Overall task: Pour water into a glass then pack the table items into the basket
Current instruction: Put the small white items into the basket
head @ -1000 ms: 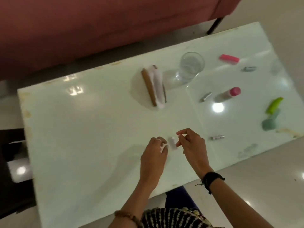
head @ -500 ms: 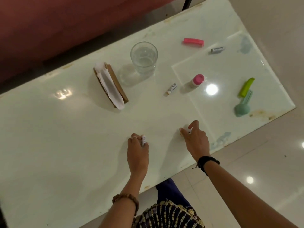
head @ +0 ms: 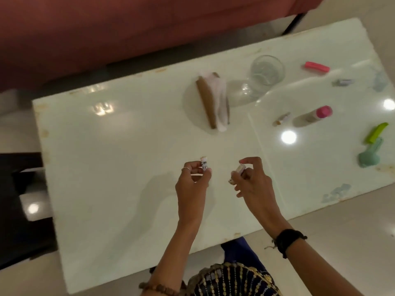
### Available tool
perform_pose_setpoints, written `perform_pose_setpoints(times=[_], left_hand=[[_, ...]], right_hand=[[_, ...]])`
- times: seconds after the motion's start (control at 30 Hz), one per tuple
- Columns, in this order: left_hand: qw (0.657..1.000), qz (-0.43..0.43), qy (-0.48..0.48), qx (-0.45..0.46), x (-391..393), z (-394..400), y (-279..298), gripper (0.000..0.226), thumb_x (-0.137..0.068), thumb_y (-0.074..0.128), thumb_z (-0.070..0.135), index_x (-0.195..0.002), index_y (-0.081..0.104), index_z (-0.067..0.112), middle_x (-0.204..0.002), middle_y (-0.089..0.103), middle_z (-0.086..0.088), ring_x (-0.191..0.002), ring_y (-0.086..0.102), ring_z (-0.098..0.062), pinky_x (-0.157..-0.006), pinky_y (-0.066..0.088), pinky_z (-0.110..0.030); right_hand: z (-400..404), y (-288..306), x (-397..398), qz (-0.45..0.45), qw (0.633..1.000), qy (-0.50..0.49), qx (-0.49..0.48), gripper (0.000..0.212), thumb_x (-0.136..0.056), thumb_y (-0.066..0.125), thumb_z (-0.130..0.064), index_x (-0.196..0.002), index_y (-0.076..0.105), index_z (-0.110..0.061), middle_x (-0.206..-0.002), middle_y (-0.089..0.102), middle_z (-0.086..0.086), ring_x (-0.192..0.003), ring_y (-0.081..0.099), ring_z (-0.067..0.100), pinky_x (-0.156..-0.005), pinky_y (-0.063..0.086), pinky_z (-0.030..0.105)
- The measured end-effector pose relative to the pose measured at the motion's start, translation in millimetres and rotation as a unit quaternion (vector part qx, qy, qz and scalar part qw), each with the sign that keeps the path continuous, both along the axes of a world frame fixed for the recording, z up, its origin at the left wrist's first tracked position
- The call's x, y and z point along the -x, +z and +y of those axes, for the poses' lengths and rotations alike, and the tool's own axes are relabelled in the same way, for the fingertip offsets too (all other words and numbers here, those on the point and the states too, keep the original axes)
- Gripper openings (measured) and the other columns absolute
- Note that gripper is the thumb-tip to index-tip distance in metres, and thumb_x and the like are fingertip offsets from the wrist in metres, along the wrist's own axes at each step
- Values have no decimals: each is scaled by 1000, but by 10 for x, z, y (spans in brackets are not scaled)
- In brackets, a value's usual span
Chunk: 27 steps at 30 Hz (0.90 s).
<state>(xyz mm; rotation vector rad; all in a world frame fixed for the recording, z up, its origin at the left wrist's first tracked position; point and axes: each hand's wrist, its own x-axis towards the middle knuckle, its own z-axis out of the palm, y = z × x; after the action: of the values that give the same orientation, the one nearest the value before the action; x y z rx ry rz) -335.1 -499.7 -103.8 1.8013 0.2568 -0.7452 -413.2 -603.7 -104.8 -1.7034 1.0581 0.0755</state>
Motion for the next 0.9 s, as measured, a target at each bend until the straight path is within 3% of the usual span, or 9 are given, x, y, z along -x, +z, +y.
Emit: perform_pose_setpoints(times=[0.17, 0.27, 0.37, 0.43, 0.53, 0.67, 0.73, 0.8, 0.9], left_hand=[[997, -63, 39, 3, -538, 1202, 325, 17, -86, 62, 20, -92, 61, 36, -89, 67, 10, -85, 63, -6, -78, 53, -25], [988, -105, 102, -42, -888, 2138, 467, 17, -86, 63, 21, -86, 58, 38, -86, 65, 15, -79, 62, 3, -71, 51, -15], [970, -158, 150, -111, -1179, 3074, 588, 17, -84, 64, 18, -85, 57, 33, -78, 62, 16, -68, 57, 15, -59, 44, -1], [949, -196, 179, -168, -1324, 3700, 653, 14, -83, 65, 13, -85, 59, 25, -73, 60, 16, -63, 56, 15, -62, 44, -2], [930, -200, 208, -227, -1426, 4440, 677, 12, -82, 65, 11, -90, 62, 19, -72, 61, 13, -61, 56, 14, -60, 42, -1], [925, -153, 115, -328, -1430, 4971, 524, 9, -84, 64, 17, -91, 66, 12, -78, 67, 1, -63, 57, 1, -59, 41, -4], [924, -119, 69, -357, -1428, 5056, 374, 17, -86, 61, 23, -93, 67, 9, -87, 72, -8, -79, 65, -21, -74, 51, -28], [923, -82, 26, -375, -1448, 5057, 214, 22, -88, 57, 26, -98, 66, 8, -96, 71, -14, -96, 63, -31, -82, 50, -40], [917, -33, -24, -396, -1501, 5050, 17, 23, -90, 52, 24, -98, 63, 6, -103, 67, -18, -101, 59, -36, -83, 47, -39]], right_hand=[[1159, 323, -768, -81, 992, 93, -14, 23, -85, 61, -23, -105, 49, -23, -71, 69, -6, -62, 62, 3, -55, 51, 22], [2012, 450, -1283, -114, 981, 155, -39, 21, -85, 63, -26, -102, 50, -27, -72, 70, -7, -60, 61, 2, -52, 49, 22], [2837, 550, -1753, -139, 961, 233, -59, 23, -84, 65, -29, -101, 50, -29, -75, 70, -9, -56, 58, 0, -46, 43, 12], [3396, 616, -2046, -150, 944, 288, -64, 26, -81, 69, -29, -98, 49, -30, -77, 68, -8, -55, 57, -3, -48, 41, 8], [4105, 665, -2370, -157, 918, 360, -59, 28, -79, 71, -28, -96, 48, -29, -80, 67, -4, -63, 60, 4, -58, 48, 21], [4693, 548, -2594, -124, 885, 447, 34, 23, -83, 66, -17, -94, 46, -23, -69, 61, -4, -68, 62, 18, -52, 41, 22], [4873, 452, -2639, -75, 859, 494, 108, 18, -85, 60, -13, -101, 50, -14, -83, 67, 7, -82, 63, 30, -62, 48, 34], [5014, 374, -2651, -38, 820, 538, 191, 12, -87, 55, -10, -99, 52, -8, -94, 67, 16, -89, 63, 36, -67, 47, 36], [5196, 316, -2634, -14, 765, 583, 274, 10, -89, 47, -4, -84, 44, -11, -94, 67, 15, -87, 64, 35, -60, 37, 33]])
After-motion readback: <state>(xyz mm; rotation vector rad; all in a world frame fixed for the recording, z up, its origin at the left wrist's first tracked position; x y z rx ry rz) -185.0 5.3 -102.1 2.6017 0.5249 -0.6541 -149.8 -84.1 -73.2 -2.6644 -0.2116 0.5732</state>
